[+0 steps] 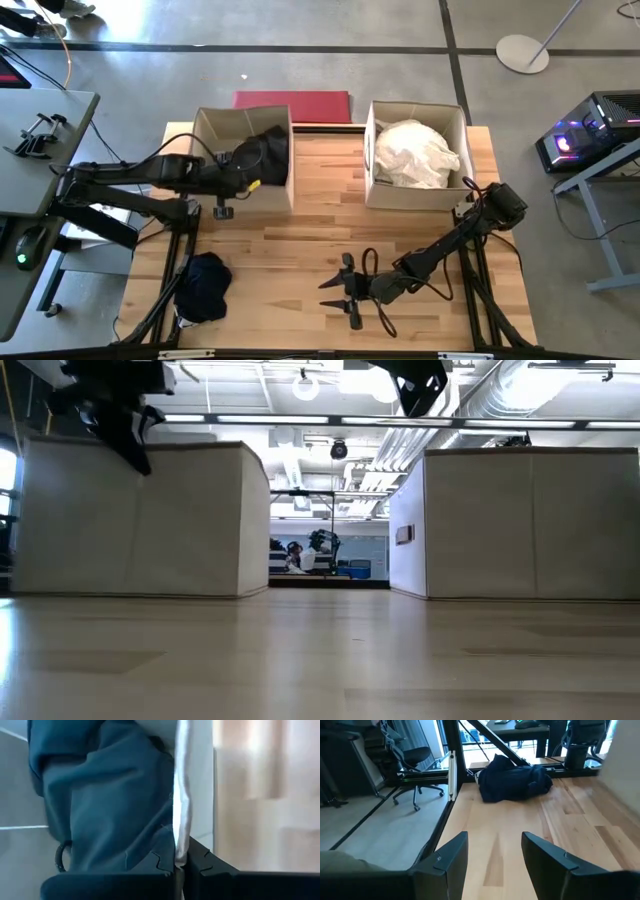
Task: Sort clothes
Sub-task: Adjust the laundry organizers, then put the blue cloth into the left laundry organizer
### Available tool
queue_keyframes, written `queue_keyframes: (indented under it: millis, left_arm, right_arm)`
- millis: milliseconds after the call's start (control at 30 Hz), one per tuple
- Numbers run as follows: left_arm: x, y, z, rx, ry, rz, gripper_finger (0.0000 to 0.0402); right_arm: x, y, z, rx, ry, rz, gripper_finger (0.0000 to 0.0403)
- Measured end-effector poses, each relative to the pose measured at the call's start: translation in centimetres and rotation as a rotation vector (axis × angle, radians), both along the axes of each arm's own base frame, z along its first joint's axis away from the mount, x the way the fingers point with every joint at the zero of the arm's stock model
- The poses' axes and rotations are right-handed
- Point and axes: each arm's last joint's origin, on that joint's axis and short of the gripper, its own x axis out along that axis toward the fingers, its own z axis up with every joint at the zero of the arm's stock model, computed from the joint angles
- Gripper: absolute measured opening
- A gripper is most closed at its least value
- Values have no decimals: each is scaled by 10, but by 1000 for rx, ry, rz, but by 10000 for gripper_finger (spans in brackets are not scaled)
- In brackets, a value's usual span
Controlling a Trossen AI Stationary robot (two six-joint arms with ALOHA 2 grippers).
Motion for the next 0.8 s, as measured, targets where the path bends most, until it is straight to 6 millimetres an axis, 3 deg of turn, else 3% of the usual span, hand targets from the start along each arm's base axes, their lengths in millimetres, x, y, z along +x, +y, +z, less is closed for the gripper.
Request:
queue_keyframes:
  millis: [200, 433, 600, 700, 800]
  left_arm:
    - [-2, 17, 0, 106, 54, 24, 26]
    - [-2, 18, 5, -63, -61, 195, 105]
    - [1, 9, 46, -216, -262, 302, 126]
    - [1, -6, 78, -276, -382, 218, 123]
    - [2, -31, 98, -317, -475, 85, 109]
  right_arm:
    - [0, 0, 0, 28, 4, -7, 173]
    - [-1, 1, 0, 53, 9, -11, 173]
    - [-1, 1, 0, 40, 8, -7, 173]
    - [1, -1, 0, 37, 8, -13, 173]
    - [1, -2, -1, 28, 10, -15, 173]
